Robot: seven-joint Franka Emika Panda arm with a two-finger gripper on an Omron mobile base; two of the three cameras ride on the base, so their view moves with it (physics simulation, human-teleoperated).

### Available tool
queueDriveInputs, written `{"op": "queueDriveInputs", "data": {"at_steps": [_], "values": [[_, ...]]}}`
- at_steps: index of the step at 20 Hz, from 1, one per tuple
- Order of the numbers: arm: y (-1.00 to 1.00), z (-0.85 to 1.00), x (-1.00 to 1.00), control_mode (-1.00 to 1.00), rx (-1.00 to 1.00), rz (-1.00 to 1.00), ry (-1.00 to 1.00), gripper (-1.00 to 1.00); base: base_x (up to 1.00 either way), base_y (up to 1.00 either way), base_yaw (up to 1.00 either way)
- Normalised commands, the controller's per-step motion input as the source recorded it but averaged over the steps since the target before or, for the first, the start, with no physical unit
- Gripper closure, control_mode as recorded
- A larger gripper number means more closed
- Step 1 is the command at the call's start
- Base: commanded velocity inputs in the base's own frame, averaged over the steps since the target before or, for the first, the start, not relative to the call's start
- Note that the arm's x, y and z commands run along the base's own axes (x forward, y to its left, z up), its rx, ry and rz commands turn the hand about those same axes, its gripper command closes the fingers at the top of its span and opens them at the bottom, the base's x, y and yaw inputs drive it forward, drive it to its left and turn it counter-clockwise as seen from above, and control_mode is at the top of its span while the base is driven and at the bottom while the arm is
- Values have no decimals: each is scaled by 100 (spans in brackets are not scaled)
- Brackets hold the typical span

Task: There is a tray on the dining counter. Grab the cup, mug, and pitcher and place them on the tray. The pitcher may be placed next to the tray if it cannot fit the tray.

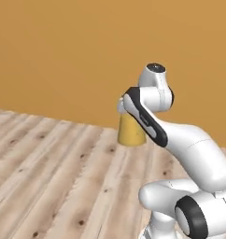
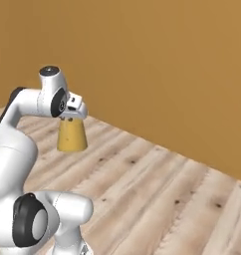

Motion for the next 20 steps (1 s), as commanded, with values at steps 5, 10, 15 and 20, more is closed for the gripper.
{"op": "queueDriveInputs", "data": {"at_steps": [5, 10, 15, 20], "values": [[0, 0, 0, 100, 0, 0, 0, 100, 42, -8, 89], [0, 0, 0, 100, 0, 0, 0, 100, 44, -7, 86], [0, 0, 0, 100, 0, 0, 0, 100, 34, -50, 63], [0, 0, 0, 100, 0, 0, 0, 100, 72, -76, 30]]}}
